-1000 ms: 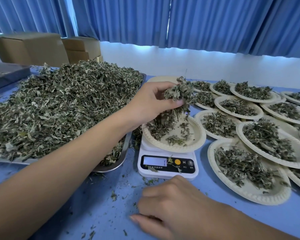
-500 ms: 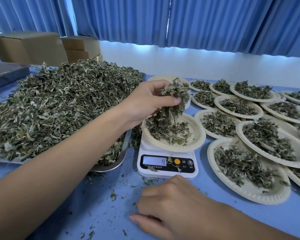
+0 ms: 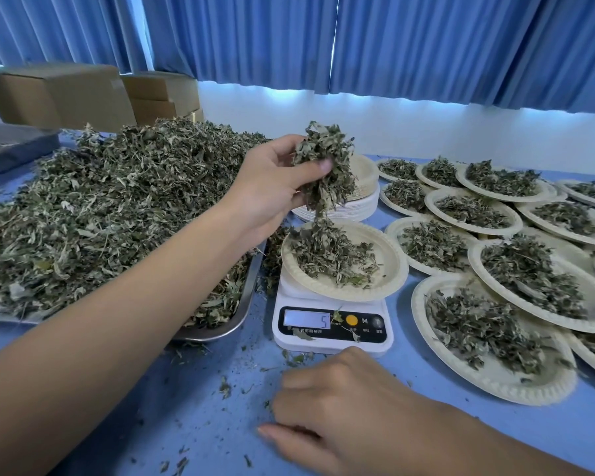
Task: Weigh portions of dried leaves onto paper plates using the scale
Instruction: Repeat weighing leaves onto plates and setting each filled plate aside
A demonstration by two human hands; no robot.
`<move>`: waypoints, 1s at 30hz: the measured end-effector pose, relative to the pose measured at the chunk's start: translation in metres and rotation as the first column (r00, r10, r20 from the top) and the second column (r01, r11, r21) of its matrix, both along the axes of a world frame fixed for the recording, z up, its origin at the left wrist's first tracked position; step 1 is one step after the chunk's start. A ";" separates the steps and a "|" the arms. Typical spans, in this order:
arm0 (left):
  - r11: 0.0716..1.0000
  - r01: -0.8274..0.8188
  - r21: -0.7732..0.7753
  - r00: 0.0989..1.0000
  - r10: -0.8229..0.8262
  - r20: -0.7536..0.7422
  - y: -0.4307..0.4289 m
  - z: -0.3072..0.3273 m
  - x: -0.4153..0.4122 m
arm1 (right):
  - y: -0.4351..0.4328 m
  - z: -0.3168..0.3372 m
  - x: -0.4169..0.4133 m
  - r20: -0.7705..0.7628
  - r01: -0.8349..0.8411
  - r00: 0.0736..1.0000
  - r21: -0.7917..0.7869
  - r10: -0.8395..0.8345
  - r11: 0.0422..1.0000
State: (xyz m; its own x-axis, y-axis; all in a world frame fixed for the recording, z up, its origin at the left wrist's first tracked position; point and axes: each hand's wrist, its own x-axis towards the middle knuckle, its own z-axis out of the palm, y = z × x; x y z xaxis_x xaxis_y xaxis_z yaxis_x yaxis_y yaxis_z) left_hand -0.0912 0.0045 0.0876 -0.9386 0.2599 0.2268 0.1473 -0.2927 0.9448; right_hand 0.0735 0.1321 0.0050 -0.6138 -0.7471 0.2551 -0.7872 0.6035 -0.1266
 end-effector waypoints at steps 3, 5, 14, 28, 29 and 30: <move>1.000 0.006 0.019 1.000 -0.006 -0.003 0.001 -0.002 -0.001 | 0.000 0.000 0.000 -0.004 0.000 1.000 -0.003 0.000 1.000; 1.000 0.014 0.029 1.000 -0.014 0.003 0.004 -0.005 0.000 | 0.000 0.000 -0.001 -0.010 0.001 1.000 -0.003 -0.001 1.000; 0.850 -0.053 -0.524 0.981 -0.055 -0.188 0.013 -0.015 0.010 | 0.000 0.000 0.000 -0.013 0.003 1.000 0.007 -0.003 1.000; 0.960 -0.013 -0.280 1.000 0.006 -0.027 -0.007 0.012 0.006 | 0.001 -0.001 0.000 -0.013 -0.007 1.000 -0.009 0.007 1.000; 0.966 -0.018 -0.259 1.000 0.015 -0.015 -0.012 0.016 0.004 | 0.001 0.000 0.000 -0.011 -0.007 1.000 -0.006 0.007 1.000; 0.970 -0.024 -0.241 1.000 0.024 -0.004 -0.017 0.020 0.001 | 0.001 0.001 0.000 -0.012 -0.009 1.000 -0.003 0.009 1.000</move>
